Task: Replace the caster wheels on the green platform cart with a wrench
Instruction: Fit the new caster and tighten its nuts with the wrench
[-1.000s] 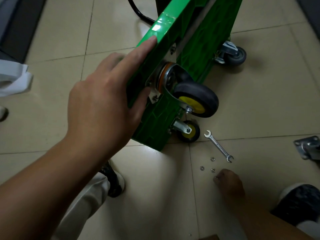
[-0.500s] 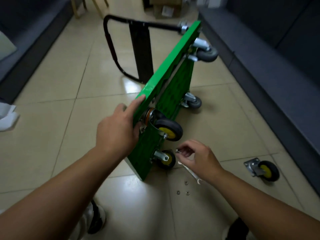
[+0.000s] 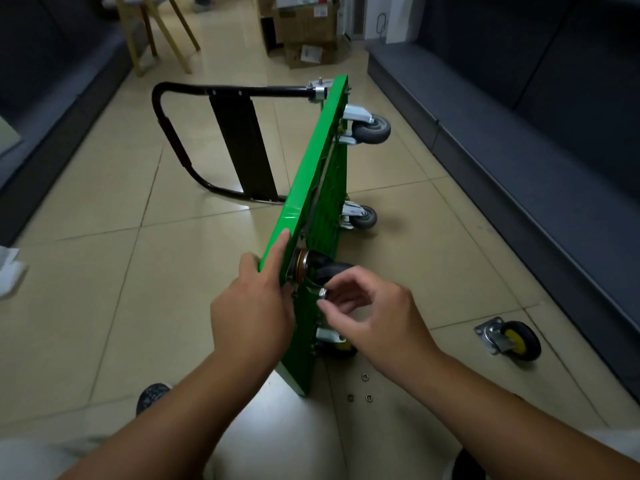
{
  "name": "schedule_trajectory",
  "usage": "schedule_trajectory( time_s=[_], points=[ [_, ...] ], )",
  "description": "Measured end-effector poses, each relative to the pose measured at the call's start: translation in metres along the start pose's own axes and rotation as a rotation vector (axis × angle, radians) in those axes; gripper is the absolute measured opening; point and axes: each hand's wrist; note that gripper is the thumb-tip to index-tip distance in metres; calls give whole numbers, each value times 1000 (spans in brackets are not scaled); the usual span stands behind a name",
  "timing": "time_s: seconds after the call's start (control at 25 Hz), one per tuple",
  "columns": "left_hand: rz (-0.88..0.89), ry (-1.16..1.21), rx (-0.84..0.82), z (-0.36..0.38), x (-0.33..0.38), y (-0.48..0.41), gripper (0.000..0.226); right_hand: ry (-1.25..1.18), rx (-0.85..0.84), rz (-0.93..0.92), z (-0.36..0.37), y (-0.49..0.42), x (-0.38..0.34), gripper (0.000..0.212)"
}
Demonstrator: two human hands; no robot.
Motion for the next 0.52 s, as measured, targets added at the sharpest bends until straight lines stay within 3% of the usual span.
schedule_trajectory(
  time_s=[0.16, 0.4, 0.44, 0.52],
  points=[
    [6, 27, 8, 1, -4, 0, 74, -7, 45, -100, 1, -13, -15, 17],
    [9, 54, 41, 4, -9, 0, 78, 91, 85, -84, 1, -15, -10, 19],
    [10, 59, 49, 5, -9, -1, 78, -48, 101, 17, 2, -16, -11, 20],
    [16, 68, 66, 6, -8, -1, 77, -758, 94, 382, 3, -20, -22, 18]
  ],
)
Point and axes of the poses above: each hand's wrist, its own y-axis away from the middle knuckle, its own z-axis out of the palm, x = y × z, and after that the axes turned 11 degrees about -y, right-handed
